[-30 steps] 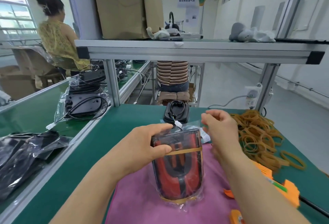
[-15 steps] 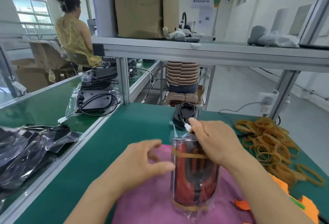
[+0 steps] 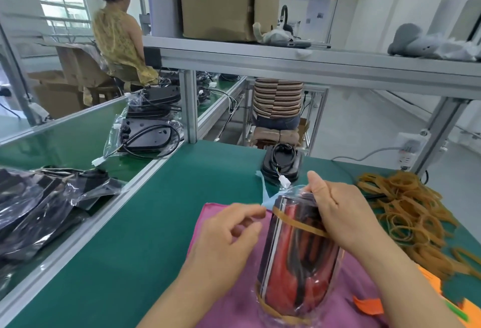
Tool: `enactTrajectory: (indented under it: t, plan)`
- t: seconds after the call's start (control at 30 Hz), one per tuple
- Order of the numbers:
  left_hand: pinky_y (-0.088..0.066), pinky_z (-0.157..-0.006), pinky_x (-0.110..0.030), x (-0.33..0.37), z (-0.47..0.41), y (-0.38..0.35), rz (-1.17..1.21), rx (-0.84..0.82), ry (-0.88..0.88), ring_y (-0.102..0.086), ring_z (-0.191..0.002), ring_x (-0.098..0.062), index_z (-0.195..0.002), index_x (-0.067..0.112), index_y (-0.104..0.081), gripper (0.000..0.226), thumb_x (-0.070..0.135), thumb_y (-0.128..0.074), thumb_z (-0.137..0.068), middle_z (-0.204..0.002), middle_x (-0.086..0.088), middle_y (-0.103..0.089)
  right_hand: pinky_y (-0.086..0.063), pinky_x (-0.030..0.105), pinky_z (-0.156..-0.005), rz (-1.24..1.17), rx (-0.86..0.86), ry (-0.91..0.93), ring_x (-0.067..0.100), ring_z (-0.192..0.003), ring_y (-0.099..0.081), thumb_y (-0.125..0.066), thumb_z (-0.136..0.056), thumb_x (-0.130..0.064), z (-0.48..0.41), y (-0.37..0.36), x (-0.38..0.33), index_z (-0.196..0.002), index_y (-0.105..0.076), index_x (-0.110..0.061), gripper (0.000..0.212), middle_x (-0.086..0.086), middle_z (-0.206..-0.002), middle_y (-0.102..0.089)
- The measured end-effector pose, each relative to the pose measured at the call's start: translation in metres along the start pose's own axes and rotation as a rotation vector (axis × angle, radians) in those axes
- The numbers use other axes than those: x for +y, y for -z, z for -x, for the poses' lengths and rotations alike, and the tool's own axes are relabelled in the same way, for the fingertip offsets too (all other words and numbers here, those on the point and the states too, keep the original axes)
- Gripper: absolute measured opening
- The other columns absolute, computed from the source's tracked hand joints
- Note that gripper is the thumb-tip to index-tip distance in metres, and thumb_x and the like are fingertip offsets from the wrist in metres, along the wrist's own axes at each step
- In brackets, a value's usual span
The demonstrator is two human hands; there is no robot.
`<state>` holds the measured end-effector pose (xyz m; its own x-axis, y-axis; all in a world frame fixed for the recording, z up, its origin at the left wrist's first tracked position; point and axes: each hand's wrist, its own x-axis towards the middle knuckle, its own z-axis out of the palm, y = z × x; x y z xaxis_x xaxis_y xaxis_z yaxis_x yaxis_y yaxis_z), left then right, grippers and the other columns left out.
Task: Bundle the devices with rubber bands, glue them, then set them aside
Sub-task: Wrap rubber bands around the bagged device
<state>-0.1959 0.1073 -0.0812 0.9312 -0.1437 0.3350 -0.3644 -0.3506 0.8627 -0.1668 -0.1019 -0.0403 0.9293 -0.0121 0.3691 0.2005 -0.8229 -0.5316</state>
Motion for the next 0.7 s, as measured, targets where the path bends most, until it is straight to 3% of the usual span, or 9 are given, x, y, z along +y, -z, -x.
enactTrajectory:
  t: [0.1,0.27,0.43,0.7]
  plan:
    - [-0.042,-0.074,-0.008,0.016,-0.007,-0.004,0.050,0.056,-0.150,-0.059,-0.083,-0.004,-0.098,0.030,-0.072,0.029,0.003,-0.069,-0.088,-0.090,0.018,-0.067,-0.048,0.044,-0.077,-0.002,0.011,0.009,0.030,-0.076,-0.060,-0.019,-0.097,-0.056,-0.001,-0.002,0.001,-0.066,-0.063,-0.013,0.068,0.008,-0.070,-0.066]
    - [-0.039,-0.073,-0.010,0.021,-0.021,0.003,-0.030,-0.069,-0.208,-0.053,-0.079,-0.011,-0.094,0.022,-0.071,0.020,0.003,-0.069,-0.087,-0.088,0.009,-0.061,-0.048,0.045,-0.074,0.001,0.046,0.016,0.030,-0.072,-0.059,-0.004,-0.083,-0.070,0.001,-0.003,0.005,-0.070,-0.062,-0.006,0.087,0.009,-0.068,-0.064]
    - [-0.037,-0.073,-0.012,0.020,-0.028,0.011,0.030,-0.233,-0.182,-0.046,-0.072,-0.002,-0.091,0.024,-0.066,0.020,0.005,-0.071,-0.087,-0.084,0.014,-0.053,-0.047,0.045,-0.071,0.011,0.148,0.036,0.033,-0.072,-0.059,-0.007,-0.092,-0.064,0.003,-0.008,0.005,-0.070,-0.065,-0.004,0.086,0.011,-0.067,-0.065]
    - [-0.036,-0.071,-0.014,0.022,-0.034,0.022,0.050,-0.459,-0.218,-0.042,-0.070,-0.005,-0.079,0.023,-0.059,0.015,0.011,-0.066,-0.087,-0.080,0.013,-0.050,-0.047,0.044,-0.065,-0.008,0.230,0.071,0.030,-0.065,-0.060,-0.013,-0.094,-0.059,0.003,-0.013,0.002,-0.067,-0.067,-0.011,0.078,0.007,-0.062,-0.064]
